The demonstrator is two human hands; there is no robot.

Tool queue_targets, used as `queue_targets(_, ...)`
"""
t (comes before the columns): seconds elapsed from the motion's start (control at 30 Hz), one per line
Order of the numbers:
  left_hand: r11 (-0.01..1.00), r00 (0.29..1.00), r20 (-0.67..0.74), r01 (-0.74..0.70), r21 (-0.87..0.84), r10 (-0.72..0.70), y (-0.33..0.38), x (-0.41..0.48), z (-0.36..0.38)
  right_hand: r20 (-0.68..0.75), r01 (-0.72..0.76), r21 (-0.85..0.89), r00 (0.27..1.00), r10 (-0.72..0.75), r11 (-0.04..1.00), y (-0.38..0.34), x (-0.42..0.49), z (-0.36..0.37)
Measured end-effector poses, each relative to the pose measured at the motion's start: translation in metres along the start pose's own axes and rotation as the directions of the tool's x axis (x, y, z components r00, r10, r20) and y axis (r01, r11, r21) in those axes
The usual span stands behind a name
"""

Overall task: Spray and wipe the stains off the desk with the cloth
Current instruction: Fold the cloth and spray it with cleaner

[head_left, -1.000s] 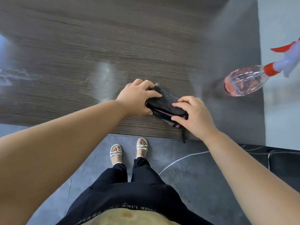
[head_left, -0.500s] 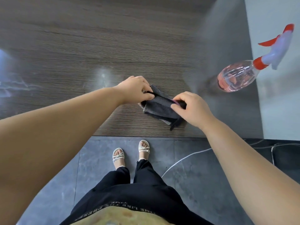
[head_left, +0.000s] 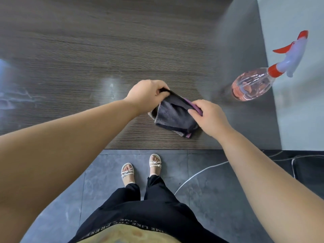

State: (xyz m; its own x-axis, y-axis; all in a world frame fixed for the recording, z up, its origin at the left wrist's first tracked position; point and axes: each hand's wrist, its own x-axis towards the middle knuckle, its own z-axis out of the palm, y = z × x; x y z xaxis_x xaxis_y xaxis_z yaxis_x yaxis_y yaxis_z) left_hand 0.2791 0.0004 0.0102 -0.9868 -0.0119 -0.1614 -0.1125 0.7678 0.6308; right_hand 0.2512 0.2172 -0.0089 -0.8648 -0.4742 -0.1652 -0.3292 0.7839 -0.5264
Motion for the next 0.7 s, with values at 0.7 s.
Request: queue_targets(0.7,0.751,0.828,0.208,-0.56,0.35,0.52,-0.03,-0.032,0.03,0.128,0.406,-0.17,0.913,-0.388,0.898,0.032,-0.023,0.005)
